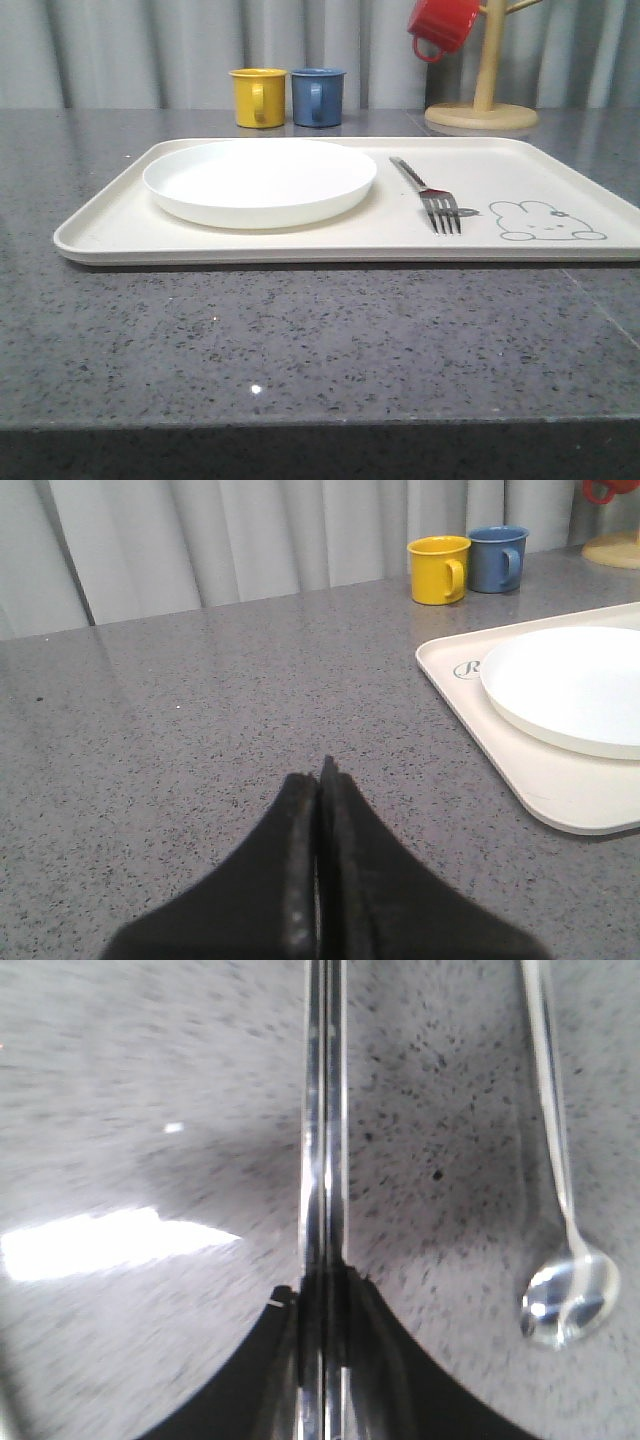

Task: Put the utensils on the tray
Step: 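Grasp the steel chopsticks with the right gripper and lift, then lower the chopsticks onto the tray beside the fork and release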

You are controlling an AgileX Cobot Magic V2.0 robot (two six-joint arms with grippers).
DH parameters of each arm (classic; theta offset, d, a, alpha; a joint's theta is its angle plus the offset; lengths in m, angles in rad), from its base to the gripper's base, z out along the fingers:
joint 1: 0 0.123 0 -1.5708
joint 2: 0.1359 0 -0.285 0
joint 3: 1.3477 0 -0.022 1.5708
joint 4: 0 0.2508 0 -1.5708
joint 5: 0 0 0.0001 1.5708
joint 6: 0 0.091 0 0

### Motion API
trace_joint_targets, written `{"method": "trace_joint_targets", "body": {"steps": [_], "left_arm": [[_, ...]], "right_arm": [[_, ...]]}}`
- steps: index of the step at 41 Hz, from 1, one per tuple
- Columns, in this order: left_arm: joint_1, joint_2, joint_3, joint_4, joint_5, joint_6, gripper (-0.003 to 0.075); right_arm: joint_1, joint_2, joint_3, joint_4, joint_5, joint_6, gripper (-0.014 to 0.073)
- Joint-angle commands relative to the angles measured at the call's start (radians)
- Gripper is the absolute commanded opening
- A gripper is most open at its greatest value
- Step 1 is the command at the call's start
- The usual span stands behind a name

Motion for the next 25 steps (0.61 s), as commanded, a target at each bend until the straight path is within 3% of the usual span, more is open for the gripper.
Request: {"method": "trace_joint_targets", "body": {"steps": [1, 25], "left_arm": [[0.003, 0.011, -0.025, -0.001, -0.083, -0.009, -0.0018], [0.003, 0.011, -0.025, -0.001, -0.083, -0.009, -0.0018]], "right_arm": [[0.040, -0.060, -0.067, 0.022, 0.046, 0.013, 0.0022], [0.421, 0.059, -0.126, 0.059, 0.004, 0.239, 0.0022]]}}
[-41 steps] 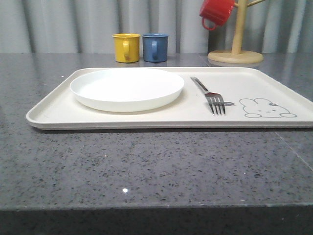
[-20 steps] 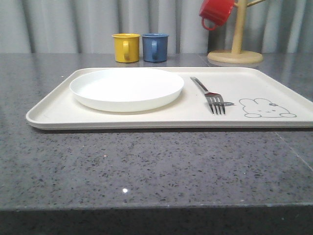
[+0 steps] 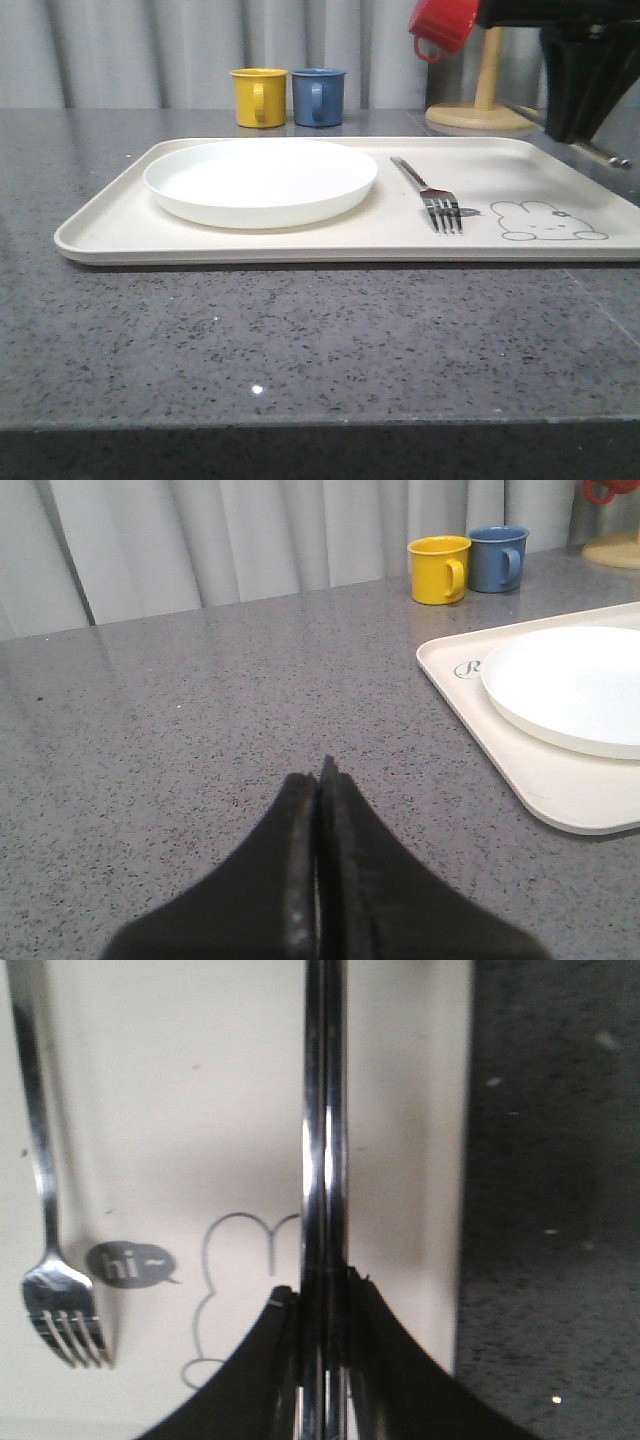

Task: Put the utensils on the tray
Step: 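Lower the chopsticks onto the tray beside the fork and release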

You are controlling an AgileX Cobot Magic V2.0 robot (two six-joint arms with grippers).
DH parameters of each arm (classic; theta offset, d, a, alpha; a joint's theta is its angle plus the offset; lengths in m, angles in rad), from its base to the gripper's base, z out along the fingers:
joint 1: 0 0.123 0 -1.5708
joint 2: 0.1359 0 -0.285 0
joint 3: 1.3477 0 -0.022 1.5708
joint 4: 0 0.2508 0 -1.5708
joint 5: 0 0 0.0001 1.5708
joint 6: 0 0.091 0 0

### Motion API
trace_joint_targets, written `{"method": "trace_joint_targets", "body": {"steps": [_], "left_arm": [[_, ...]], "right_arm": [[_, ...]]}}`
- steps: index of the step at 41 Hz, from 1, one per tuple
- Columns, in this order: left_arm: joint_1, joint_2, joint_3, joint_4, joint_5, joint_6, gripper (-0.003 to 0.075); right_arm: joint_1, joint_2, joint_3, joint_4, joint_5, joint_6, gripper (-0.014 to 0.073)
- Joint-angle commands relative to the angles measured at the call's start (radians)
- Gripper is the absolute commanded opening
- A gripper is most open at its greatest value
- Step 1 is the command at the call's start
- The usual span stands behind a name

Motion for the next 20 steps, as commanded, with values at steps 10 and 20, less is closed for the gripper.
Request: {"method": "trace_joint_targets", "body": {"steps": [10, 20], "left_arm": [[0.003, 0.011, -0.025, -0.001, -0.083, -0.009, -0.0018], [0.003, 0.011, -0.025, -0.001, -0.083, -0.009, -0.0018]], "right_arm": [[0.040, 0.040, -0.056, 0.047, -0.079, 0.048, 0.0022], [0.040, 0.078, -0.056, 0.046, -0.086, 0.051, 0.0022]]}}
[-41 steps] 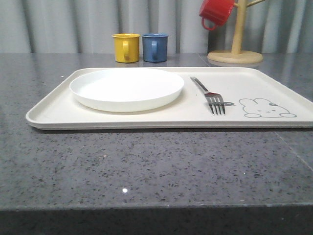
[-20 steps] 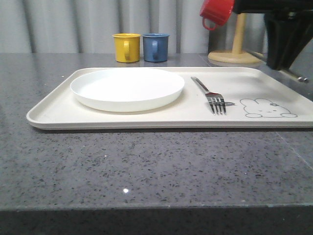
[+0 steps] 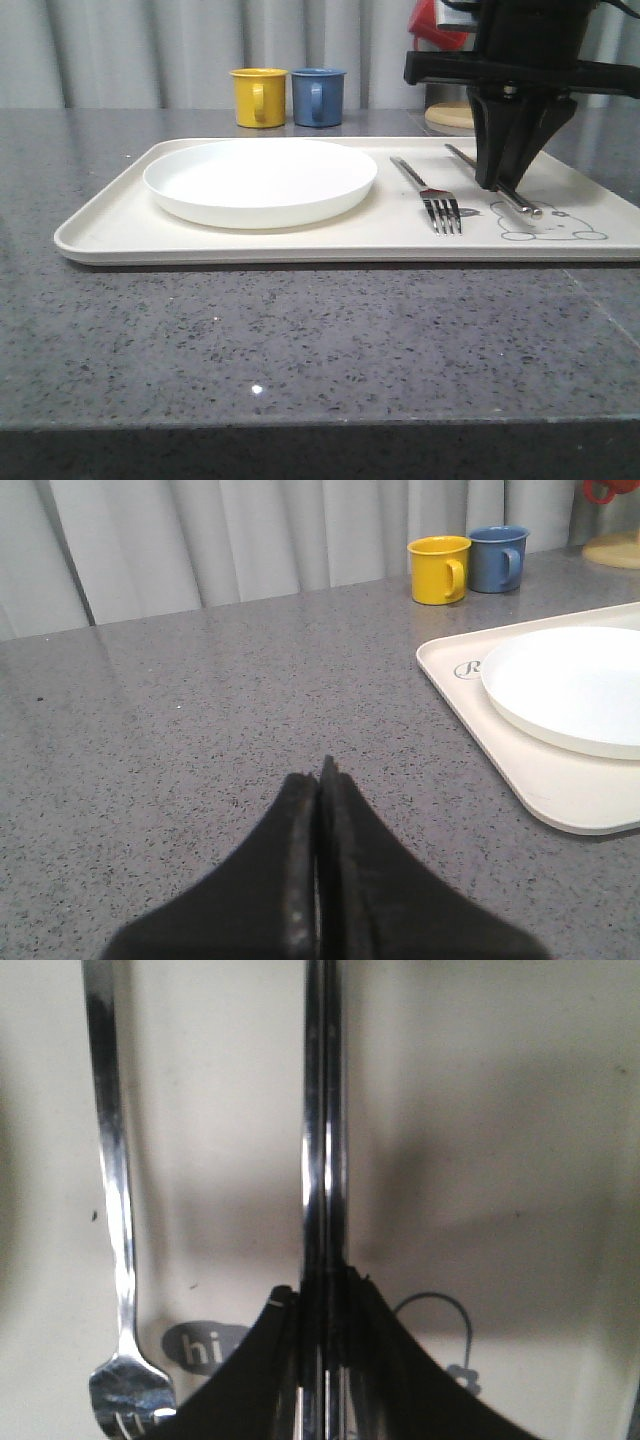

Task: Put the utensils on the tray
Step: 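Lower the chopsticks onto the tray beside the fork and release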

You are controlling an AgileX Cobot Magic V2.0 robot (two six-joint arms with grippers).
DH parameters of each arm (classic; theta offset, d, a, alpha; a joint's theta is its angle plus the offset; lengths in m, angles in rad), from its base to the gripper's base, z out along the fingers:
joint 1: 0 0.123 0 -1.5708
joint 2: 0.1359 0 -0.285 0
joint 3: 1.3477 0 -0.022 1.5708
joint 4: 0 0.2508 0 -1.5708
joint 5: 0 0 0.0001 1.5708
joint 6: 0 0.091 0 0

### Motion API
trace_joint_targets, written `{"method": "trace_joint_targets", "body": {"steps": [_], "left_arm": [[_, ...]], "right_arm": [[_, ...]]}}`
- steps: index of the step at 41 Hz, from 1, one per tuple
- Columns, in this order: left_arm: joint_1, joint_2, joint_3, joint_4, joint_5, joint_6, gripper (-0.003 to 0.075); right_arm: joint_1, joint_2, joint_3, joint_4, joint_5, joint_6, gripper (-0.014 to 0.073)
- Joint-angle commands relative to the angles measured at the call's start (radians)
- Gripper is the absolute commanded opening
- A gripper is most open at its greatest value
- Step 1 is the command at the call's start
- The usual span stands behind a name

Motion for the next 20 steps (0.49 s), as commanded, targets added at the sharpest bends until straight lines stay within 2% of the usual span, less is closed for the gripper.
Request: {"method": "trace_joint_targets", "body": {"steps": [1, 10, 20], "left_arm": [[0.003, 0.011, -0.025, -0.001, -0.083, -0.009, -0.0018], [0.003, 0.011, -0.025, -0.001, -0.083, -0.009, -0.0018], [0.003, 0.011, -0.025, -0.001, -0.083, -0.009, -0.0018]], "right_arm": [[-0.001, -0.035, -0.033, 0.004, -0.023, 0.003, 0.0022], [-0.001, -0.030, -0.033, 0.004, -0.030, 0.007, 0.0036], [-0.001, -0.030, -0.033, 0.004, -0.021, 0.007, 0.0141]]}}
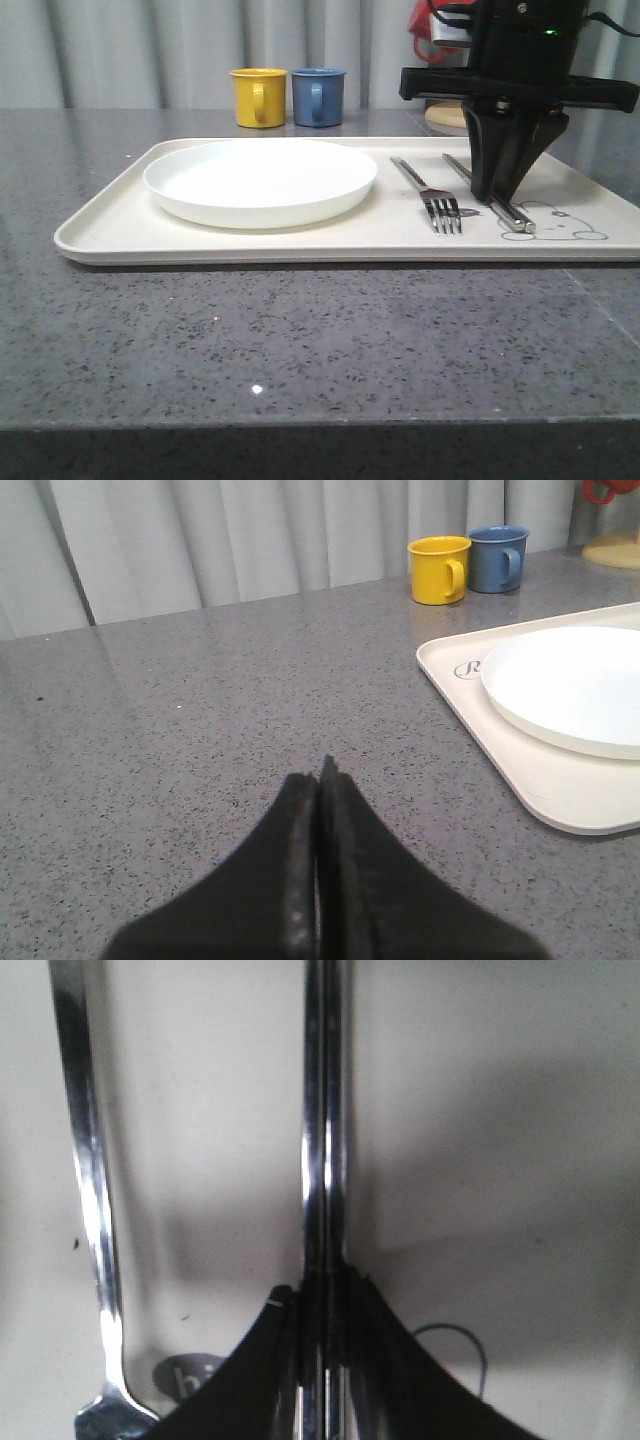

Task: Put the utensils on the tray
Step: 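Lower the chopsticks onto the tray beside the fork and release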

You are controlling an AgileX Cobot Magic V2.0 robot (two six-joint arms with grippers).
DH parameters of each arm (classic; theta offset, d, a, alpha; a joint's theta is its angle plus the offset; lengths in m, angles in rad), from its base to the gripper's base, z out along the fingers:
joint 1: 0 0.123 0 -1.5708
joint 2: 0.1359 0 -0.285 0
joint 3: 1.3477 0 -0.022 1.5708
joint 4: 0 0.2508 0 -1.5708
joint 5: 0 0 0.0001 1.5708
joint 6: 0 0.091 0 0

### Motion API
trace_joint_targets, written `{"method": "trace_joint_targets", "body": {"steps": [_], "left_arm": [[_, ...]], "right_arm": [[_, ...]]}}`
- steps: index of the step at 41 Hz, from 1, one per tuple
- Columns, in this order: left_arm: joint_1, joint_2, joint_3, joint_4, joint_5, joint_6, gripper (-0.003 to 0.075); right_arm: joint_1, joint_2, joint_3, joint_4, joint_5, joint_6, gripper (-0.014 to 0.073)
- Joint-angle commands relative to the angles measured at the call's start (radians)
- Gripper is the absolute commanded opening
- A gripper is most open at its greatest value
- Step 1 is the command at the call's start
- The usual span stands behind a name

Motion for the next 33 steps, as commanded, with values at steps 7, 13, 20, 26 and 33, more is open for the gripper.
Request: {"method": "trace_joint_targets", "body": {"steps": [7, 13, 20, 26, 33], "left_arm": [[0.003, 0.011, -0.025, -0.001, -0.083, -0.009, -0.0018], [0.003, 0.011, -0.025, -0.001, -0.083, -0.009, -0.0018], [0.003, 0.011, -0.025, -0.001, -0.083, -0.009, -0.0018], [0.003, 0.011, -0.025, -0.001, -0.083, -0.009, -0.0018], [0.003, 0.011, -0.025, -0.001, -0.083, -0.009, -0.0018]], "right_arm": [[-0.001, -0.051, -0.031, 0.003, 0.000, 0.001, 0.0210], [-0.001, -0.052, -0.031, 0.003, 0.006, 0.001, 0.0291], [-0.017, -0.079, -0.031, -0.006, 0.013, 0.001, 0.0361], [-0.088, -0.135, -0.035, -0.063, 0.059, -0.038, 0.0361], [-0.250, -0.198, -0.035, -0.114, 0.133, -0.140, 0.0361]]}}
